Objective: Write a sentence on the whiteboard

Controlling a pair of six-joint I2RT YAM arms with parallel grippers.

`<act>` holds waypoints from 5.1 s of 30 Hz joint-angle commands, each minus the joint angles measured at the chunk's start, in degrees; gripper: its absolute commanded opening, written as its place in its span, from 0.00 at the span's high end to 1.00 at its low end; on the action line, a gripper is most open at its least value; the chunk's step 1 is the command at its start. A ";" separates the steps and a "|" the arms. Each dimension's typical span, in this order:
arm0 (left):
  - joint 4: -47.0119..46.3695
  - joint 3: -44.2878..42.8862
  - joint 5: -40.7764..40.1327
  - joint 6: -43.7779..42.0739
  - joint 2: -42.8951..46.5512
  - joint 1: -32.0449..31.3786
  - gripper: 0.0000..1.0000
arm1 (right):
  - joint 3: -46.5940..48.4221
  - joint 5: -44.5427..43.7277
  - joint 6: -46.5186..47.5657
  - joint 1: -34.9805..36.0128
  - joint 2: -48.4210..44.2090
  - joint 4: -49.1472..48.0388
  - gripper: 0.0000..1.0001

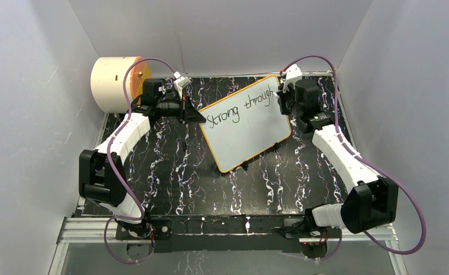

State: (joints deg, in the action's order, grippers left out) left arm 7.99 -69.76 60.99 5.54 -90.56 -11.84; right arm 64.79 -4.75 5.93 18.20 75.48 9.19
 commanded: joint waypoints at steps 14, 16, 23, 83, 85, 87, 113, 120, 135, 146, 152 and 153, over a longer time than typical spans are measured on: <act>1.24 0.41 0.97 -1.32 1.36 -0.21 1.00 | -1.51 -1.22 -1.74 -0.31 -4.61 1.69 1.00; 1.25 0.40 0.80 -1.40 1.36 -0.21 1.00 | -1.79 -0.16 -1.84 -0.18 -6.25 2.04 1.00; 1.26 0.44 0.19 -1.41 1.28 -0.21 1.00 | -4.61 3.57 -3.41 1.10 -10.93 2.89 1.00; -1.70 2.68 -1.90 2.28 3.38 -0.34 1.00 | -15.23 -25.95 -15.87 44.28 -6.41 -0.83 1.00; -1.70 2.67 -1.85 2.36 3.38 -0.38 1.00 | -15.23 -26.18 -15.87 44.27 -6.32 -1.31 1.00; -1.75 2.69 -1.75 2.37 3.33 -0.38 1.00 | -15.40 -26.13 -15.43 44.28 -6.43 -2.56 1.00; -1.88 2.70 -1.57 2.36 3.38 -0.38 1.00 | -12.56 -30.46 -13.67 44.29 -2.23 -3.54 1.00; -1.87 2.67 -1.65 2.37 3.46 -0.38 1.00 | -12.74 -33.01 -13.66 44.14 -3.22 -2.52 1.00; -1.92 2.61 -2.04 2.37 3.20 -0.38 1.00 | -14.03 -29.54 -11.68 44.18 -7.39 -5.08 1.00; -1.92 2.60 -2.15 2.28 3.46 -0.38 1.00 | -11.46 -29.11 -10.23 43.80 -4.16 -4.18 1.00; -1.92 2.55 -2.15 2.28 3.55 -0.38 1.00 | -11.32 -28.22 -10.24 43.17 -3.13 -4.76 1.00; -1.91 2.58 -2.18 2.28 3.63 -0.38 1.00 | -11.28 -28.19 -10.24 43.00 -3.06 -4.51 1.00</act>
State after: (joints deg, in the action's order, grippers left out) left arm 4.97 -67.81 58.92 8.10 -89.25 -12.12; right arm 50.48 -32.93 -4.67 61.78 72.14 7.05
